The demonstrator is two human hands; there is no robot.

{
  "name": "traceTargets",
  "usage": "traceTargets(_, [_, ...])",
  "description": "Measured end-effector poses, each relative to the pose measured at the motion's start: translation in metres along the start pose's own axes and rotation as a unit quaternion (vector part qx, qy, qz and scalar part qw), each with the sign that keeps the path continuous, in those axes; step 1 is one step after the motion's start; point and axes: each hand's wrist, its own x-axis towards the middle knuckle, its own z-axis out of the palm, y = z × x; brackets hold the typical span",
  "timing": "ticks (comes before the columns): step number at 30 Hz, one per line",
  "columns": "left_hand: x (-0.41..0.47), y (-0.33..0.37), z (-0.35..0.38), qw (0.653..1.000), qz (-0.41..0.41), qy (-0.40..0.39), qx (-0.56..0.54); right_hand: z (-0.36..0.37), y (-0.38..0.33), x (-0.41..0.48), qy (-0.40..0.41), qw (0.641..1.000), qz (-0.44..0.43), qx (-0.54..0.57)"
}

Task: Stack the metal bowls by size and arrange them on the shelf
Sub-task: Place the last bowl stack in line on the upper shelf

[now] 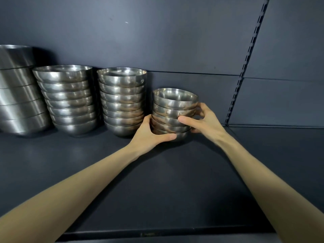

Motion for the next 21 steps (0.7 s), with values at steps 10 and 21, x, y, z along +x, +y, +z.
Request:
traceTargets(10, [0.001,-0.003,0.004,0.999,-0.003,0.025,0.032,-0.001,0.006,0.013,-0.005,1.000,-0.001,-0.004])
traceTargets(21, [0.005,0.000,0.008,0.993,0.000,0.080,0.082,-0.001,0.008,0.024,-0.007,1.000,-0.003,-0.008])
